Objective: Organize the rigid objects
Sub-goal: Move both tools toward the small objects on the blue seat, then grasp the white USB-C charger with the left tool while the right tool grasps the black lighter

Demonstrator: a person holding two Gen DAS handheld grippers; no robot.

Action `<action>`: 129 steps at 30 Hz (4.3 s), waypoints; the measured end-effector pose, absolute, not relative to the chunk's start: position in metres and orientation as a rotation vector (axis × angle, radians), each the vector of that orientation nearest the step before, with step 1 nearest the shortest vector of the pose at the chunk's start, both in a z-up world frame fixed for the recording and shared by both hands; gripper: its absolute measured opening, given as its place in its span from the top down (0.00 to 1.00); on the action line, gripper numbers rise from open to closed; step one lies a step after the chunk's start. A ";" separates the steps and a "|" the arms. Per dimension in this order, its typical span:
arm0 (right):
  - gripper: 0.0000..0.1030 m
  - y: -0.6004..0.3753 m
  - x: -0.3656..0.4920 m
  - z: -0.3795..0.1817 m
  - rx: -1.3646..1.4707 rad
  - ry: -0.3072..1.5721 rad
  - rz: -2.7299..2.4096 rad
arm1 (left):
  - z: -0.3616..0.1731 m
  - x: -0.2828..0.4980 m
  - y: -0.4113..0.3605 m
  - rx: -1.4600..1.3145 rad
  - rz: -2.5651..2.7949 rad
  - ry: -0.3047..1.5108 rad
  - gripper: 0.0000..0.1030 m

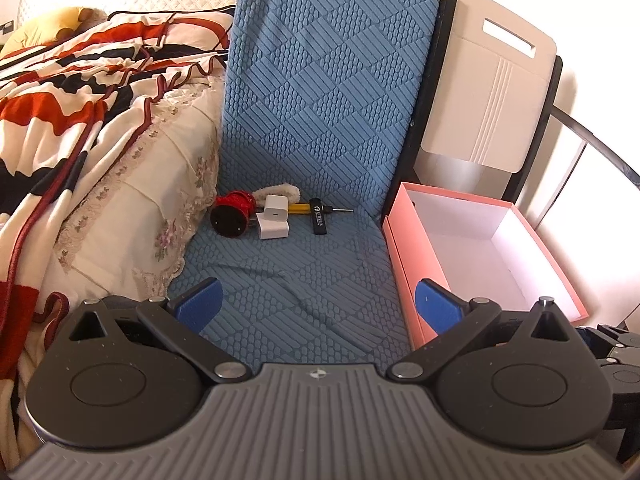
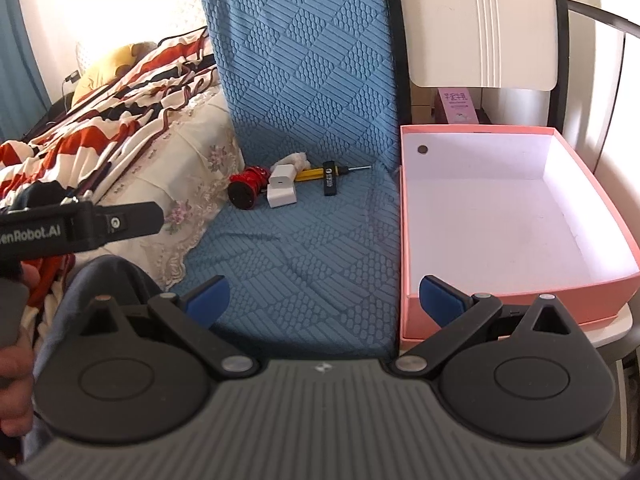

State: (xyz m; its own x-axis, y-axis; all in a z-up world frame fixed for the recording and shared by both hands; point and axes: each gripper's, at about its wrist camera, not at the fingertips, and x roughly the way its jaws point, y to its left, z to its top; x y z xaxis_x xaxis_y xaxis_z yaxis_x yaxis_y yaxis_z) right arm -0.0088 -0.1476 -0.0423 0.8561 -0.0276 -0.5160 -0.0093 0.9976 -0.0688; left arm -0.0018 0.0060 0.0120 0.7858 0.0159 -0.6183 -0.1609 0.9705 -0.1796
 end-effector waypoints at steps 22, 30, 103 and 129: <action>0.00 -0.151 0.001 -0.051 -0.095 0.546 -0.066 | -0.011 0.022 0.021 -0.287 0.067 0.652 0.00; 0.00 -0.152 0.010 -0.054 -0.082 0.556 -0.054 | -0.015 0.025 0.025 -0.256 0.089 0.650 0.00; 0.08 -0.161 0.228 -0.120 -0.109 0.564 0.158 | -0.123 0.245 0.103 -0.315 0.081 0.755 0.00; 0.59 -0.189 0.344 -0.137 -0.040 0.668 0.114 | -0.157 0.349 0.144 -0.301 0.077 0.859 0.20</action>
State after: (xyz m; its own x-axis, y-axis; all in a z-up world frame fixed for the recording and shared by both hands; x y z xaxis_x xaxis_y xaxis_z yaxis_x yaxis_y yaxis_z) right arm 0.3445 -0.1891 -0.1369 0.7792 0.0923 -0.6199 -0.1179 0.9930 -0.0003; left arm 0.3488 0.1439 -0.1573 0.6529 -0.0540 -0.7555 -0.1873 0.9550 -0.2301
